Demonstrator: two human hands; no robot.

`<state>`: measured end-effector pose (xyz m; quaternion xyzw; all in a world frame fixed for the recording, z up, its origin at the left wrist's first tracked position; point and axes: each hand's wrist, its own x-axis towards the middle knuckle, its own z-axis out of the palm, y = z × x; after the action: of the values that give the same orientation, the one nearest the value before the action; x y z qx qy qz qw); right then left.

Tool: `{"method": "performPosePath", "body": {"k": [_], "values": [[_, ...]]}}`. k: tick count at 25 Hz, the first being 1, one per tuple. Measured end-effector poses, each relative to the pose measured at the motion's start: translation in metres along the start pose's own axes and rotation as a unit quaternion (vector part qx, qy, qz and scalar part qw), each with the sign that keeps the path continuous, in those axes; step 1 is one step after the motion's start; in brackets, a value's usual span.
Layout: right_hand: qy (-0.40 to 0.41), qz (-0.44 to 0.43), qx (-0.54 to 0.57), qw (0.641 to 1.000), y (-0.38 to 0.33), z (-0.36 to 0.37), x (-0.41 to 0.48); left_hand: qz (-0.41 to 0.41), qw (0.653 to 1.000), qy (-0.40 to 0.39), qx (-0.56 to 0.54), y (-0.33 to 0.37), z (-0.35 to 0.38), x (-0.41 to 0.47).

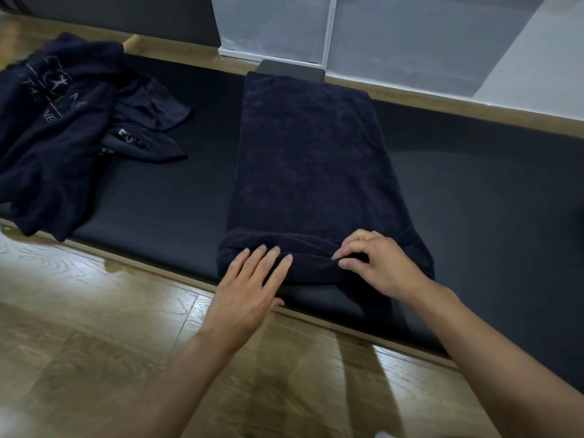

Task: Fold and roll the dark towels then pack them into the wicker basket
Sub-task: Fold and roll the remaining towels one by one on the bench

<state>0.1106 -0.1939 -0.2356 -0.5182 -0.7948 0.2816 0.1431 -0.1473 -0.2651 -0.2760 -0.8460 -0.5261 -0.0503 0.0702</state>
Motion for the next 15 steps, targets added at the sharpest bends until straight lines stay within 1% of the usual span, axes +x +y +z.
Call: {"method": "performPosePath", "body": {"k": [1,2,3,4,5,6,7,9,11,13,15], "values": [[0.031,0.006,-0.037,0.999,-0.005,0.001,0.0,0.003,1.0,-0.003,0.003,-0.005,0.001,0.002],[0.084,-0.005,-0.108,0.991,-0.009,0.005,-0.003,0.006,1.0,0.007,-0.002,-0.008,0.0,0.003],[0.133,-0.032,-0.172,0.976,-0.012,0.012,-0.012,0.009,1.0,0.027,-0.012,-0.013,-0.001,0.006],[0.164,-0.064,-0.206,0.963,-0.014,0.02,-0.023,0.005,0.999,0.039,-0.023,-0.017,-0.003,0.01],[0.174,-0.092,-0.222,0.955,-0.014,0.026,-0.034,-0.001,0.999,0.04,-0.027,-0.021,-0.006,0.015],[0.166,-0.106,-0.236,0.952,-0.01,0.032,-0.042,-0.006,0.999,0.03,-0.028,-0.023,-0.01,0.02],[0.154,-0.102,-0.256,0.949,-0.005,0.034,-0.047,-0.016,0.999,0.02,-0.032,-0.024,-0.014,0.027],[0.124,-0.066,-0.283,0.949,0.003,0.03,-0.044,-0.072,0.994,-0.01,-0.078,-0.026,-0.031,0.045],[0.084,-0.051,-0.284,0.954,0.0,0.018,-0.034,-0.132,0.98,-0.048,-0.14,-0.026,-0.046,0.057],[0.009,-0.046,-0.243,0.969,-0.009,0.0,-0.021,-0.158,0.969,-0.101,-0.163,-0.034,-0.056,0.061],[-0.086,-0.017,-0.134,0.987,-0.014,-0.019,-0.007,-0.179,0.947,-0.187,-0.189,-0.046,-0.064,0.064]]}}
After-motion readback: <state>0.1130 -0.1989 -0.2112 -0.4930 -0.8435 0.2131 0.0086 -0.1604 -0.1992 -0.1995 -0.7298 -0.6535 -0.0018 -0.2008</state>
